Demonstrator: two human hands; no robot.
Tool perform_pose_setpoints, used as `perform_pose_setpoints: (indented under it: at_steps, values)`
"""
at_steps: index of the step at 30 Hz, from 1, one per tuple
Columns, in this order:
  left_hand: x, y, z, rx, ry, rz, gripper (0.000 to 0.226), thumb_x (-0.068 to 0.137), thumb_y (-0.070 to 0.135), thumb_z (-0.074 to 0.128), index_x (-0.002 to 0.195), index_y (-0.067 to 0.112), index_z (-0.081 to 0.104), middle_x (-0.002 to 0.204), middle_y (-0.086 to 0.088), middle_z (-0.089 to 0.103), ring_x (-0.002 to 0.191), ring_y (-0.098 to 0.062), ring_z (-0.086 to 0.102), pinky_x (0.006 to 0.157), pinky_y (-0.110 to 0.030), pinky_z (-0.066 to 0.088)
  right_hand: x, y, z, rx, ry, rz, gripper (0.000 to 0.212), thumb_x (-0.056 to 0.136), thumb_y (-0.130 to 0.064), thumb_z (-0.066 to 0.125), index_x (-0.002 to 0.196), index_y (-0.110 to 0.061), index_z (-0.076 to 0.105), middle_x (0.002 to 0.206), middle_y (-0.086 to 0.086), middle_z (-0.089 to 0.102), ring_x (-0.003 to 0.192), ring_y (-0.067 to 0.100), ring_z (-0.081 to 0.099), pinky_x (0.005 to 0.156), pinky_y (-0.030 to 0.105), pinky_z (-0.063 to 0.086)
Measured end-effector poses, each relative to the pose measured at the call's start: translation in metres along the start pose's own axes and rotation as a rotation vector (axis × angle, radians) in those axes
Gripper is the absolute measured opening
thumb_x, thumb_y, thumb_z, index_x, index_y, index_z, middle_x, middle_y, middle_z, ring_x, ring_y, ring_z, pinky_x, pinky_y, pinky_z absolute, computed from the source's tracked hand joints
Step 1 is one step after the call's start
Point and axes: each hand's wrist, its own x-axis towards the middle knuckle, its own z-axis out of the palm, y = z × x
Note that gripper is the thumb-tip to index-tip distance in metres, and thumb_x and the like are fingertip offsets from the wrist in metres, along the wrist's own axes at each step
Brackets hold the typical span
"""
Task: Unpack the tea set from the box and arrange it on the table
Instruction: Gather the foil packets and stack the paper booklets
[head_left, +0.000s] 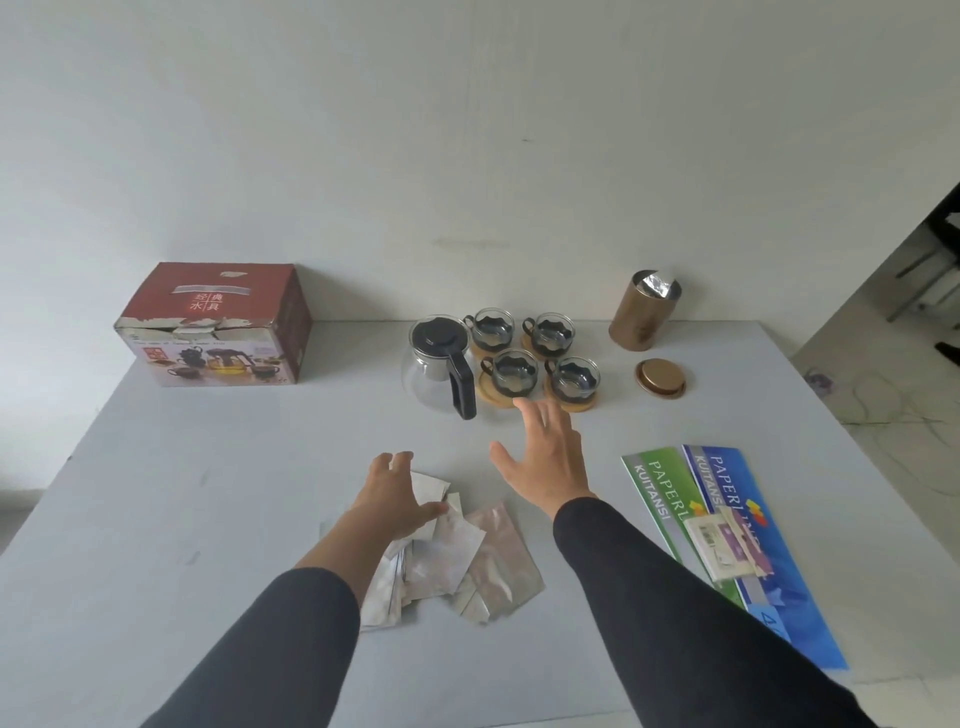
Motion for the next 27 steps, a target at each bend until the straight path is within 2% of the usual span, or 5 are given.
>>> perform_pose_setpoints:
  at_steps: [10,14,18,21,27]
  values:
    - [-0.020,-0.028,0.000,0.168,-0.205,-0.035,0.132,0.058,0.046,0.086,0.151,0.028,-0.006,0.157,-0.011,-0.010,0.147,-0.031,-0.003,0.113,-0.052,0.027,-0.035,-0.014,0.011,-0.041,-0.177,0.145,0.068,0.082,-0.052,0.058,0.139,-0.022,0.034,0.138,0.006,0.034,0.129,0.025,0.031,0.097,0.045,0.037]
    - [-0.028,-0.041,0.009,0.210,-0.255,-0.043,0.143,0.055,0.042,0.089,0.147,0.036,-0.021,0.154,-0.013,-0.026,0.146,-0.035,-0.012,0.114,-0.053,0.024,-0.051,-0.018,0.017,0.061,-0.368,0.351,0.087,0.072,-0.064,0.064,0.141,-0.028,0.024,0.141,0.007,0.026,0.132,0.027,0.024,0.099,0.049,0.036]
    - [-0.028,-0.056,0.025,0.093,-0.186,-0.131,0.139,0.057,0.052,0.085,0.146,0.039,-0.022,0.152,-0.016,-0.031,0.147,-0.036,-0.004,0.115,-0.050,0.025,-0.063,-0.024,0.030,0.154,-0.467,0.575,0.100,0.067,-0.068,0.067,0.144,-0.028,0.016,0.140,0.012,0.023,0.133,0.032,0.020,0.101,0.048,0.036]
    - [-0.025,-0.062,0.035,-0.057,-0.060,-0.195,0.129,0.060,0.057,0.080,0.147,0.043,-0.014,0.154,-0.014,-0.019,0.147,-0.031,0.007,0.112,-0.050,0.031,-0.070,-0.028,0.042,0.161,-0.498,0.686,0.105,0.066,-0.069,0.067,0.145,-0.027,0.012,0.140,0.016,0.023,0.132,0.033,0.021,0.102,0.042,0.035]
    - [-0.028,-0.056,0.047,0.151,-0.032,-0.191,0.102,0.070,0.054,0.074,0.142,0.055,0.002,0.151,-0.003,0.000,0.138,-0.026,0.008,0.097,-0.051,0.041,-0.068,-0.042,0.059,0.049,-0.494,0.670,0.103,0.063,-0.065,0.072,0.142,-0.029,0.016,0.133,0.012,0.026,0.125,0.032,0.027,0.093,0.038,0.038]
